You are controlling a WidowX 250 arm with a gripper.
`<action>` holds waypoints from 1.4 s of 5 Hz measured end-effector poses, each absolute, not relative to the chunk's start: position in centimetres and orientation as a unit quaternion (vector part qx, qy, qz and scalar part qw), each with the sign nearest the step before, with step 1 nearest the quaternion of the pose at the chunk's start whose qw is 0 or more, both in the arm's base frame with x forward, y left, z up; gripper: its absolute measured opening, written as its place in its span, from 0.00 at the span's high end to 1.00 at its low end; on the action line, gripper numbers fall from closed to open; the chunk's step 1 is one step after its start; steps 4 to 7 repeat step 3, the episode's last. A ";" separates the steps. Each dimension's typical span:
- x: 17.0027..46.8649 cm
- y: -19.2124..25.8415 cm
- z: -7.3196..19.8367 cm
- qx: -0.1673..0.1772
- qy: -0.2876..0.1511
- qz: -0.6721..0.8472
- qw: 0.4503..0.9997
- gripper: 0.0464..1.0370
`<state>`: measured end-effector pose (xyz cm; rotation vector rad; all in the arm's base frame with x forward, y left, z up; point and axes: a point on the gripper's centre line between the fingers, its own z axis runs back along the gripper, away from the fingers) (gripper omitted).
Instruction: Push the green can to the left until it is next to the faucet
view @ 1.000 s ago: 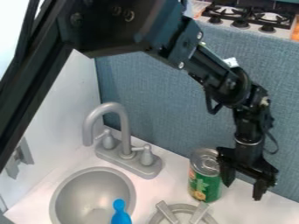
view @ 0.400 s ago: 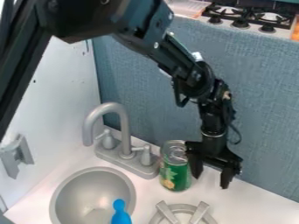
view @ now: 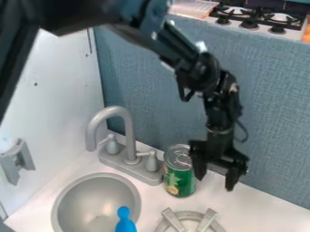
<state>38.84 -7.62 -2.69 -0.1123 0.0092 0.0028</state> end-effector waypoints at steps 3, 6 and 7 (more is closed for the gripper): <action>30.3 -8.6 2.5 0.043 0.056 -0.008 0.998 0.04; 30.3 -8.6 2.5 0.043 0.056 -0.008 0.998 0.04; 30.3 -8.6 2.5 0.043 0.056 -0.008 0.998 0.04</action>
